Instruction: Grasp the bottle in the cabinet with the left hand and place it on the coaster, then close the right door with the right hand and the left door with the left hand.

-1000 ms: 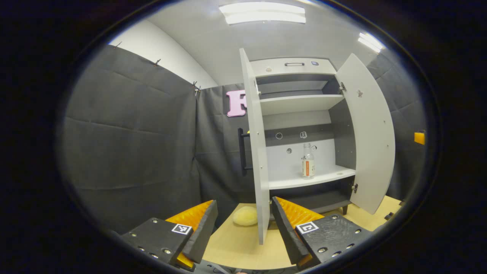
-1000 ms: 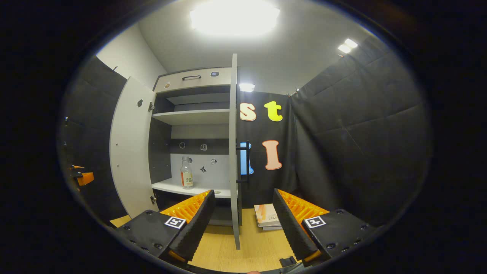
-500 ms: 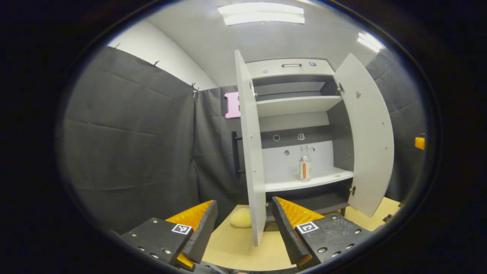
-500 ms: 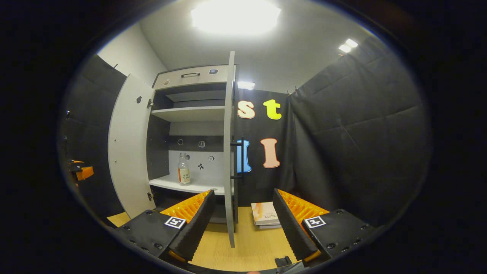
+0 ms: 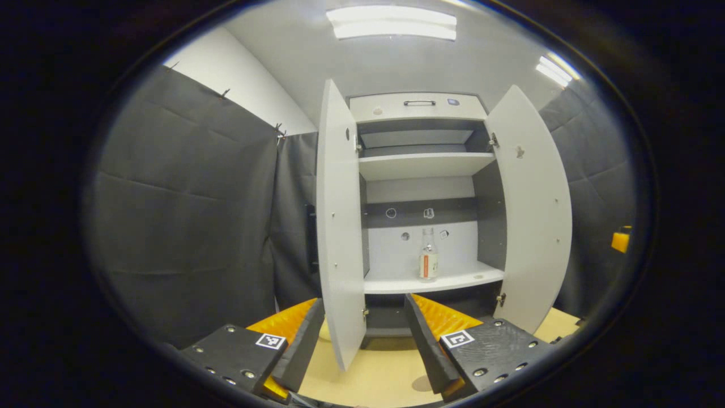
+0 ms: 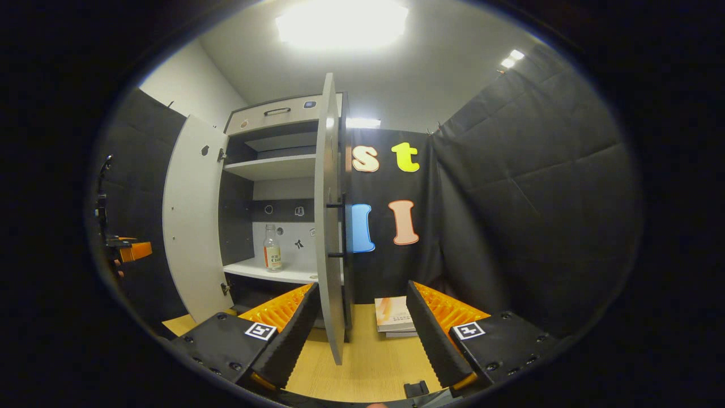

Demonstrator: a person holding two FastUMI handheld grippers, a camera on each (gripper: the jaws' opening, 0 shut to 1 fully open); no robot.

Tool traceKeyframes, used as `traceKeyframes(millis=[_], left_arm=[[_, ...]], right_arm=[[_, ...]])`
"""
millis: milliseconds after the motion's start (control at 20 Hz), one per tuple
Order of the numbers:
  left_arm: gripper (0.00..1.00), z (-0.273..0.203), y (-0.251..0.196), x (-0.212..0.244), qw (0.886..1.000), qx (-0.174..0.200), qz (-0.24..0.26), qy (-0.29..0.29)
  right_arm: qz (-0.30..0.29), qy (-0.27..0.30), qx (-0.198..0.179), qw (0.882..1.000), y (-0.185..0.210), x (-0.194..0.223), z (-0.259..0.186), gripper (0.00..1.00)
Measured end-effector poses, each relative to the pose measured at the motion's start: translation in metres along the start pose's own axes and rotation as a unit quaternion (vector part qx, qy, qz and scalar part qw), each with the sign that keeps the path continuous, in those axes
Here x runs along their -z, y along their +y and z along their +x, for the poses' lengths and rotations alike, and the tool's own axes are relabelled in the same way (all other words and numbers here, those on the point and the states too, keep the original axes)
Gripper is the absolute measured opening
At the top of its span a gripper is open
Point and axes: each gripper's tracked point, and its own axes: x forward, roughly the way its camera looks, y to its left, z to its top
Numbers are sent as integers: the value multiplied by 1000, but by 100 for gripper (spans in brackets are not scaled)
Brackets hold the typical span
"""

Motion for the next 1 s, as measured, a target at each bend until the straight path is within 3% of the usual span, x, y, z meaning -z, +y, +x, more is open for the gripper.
traceKeyframes(millis=[300, 1000], left_arm=[[84, 29, -39, -25, 999, 31, 15, -12], [85, 156, -116, -30, 993, 116, -2, -15]], right_arm=[[1, 9, 0, 1000, -13, 13, -3, 97], [-8, 9, 85, 996, -49, 14, 24, 97]])
